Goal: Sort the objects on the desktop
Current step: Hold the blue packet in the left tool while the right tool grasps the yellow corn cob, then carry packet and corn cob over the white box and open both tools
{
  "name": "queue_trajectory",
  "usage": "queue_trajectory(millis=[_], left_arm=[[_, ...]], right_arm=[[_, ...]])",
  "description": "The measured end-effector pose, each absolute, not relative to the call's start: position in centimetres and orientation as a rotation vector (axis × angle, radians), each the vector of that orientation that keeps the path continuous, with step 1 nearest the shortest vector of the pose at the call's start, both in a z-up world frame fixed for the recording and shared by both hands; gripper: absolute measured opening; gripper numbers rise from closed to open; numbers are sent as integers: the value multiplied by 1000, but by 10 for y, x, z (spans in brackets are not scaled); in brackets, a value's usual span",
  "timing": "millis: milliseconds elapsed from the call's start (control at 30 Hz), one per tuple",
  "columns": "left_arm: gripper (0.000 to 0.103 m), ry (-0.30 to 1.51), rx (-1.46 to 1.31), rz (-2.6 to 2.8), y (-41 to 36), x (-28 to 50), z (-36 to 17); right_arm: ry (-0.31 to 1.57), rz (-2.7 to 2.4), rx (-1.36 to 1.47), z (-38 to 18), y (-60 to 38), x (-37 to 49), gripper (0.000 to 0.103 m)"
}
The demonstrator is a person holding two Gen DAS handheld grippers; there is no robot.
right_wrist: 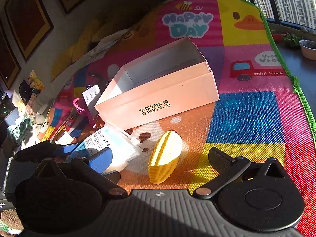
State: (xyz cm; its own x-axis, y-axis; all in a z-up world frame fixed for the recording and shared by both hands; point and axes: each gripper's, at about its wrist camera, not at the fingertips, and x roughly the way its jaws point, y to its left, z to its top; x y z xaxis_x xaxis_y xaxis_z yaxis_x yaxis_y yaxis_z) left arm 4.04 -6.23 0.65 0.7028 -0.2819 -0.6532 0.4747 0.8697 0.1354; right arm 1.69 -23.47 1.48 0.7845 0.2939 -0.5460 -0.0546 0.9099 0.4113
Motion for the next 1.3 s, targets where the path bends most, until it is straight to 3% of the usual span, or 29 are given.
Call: queue_trajectory(millis=[33,133,233,267,400,467,567,767,800,833,1033,1300], left_arm=[[64,675,292,-415,-58,39,8],[64,687,264,-354,-39,27,12],[66,726,198,-320,-17,12,13],[68,736,178,-317,-13,7,13],[96,739,130,-310,-8,-3,13],[99,723,135,-295,-11,-1,13],[102,727,139,-260,-18,5,12],[100,699,177,-249,-28,8,10],[87,701,176,-244,-28,8,9],[67,714,174,-239,-28,10,9],[61,709,191,-272,-31,-5,23],[61,537,259,-360,-55,-40,79]], right_arm=[[647,186,376,15,-233,17,103],[657,149,300,18,-222,18,102],[654,145,181,22,-209,18,90],[652,139,110,23,-201,18,84],[665,138,-37,26,-185,25,66],[715,146,-39,26,-183,33,45],[743,139,-39,27,-184,35,31],[735,196,-51,38,-185,6,30],[732,201,-55,40,-186,0,30],[728,204,-58,43,-187,-5,30],[657,203,-73,66,-197,-35,30],[540,165,-42,106,-220,-52,30]])
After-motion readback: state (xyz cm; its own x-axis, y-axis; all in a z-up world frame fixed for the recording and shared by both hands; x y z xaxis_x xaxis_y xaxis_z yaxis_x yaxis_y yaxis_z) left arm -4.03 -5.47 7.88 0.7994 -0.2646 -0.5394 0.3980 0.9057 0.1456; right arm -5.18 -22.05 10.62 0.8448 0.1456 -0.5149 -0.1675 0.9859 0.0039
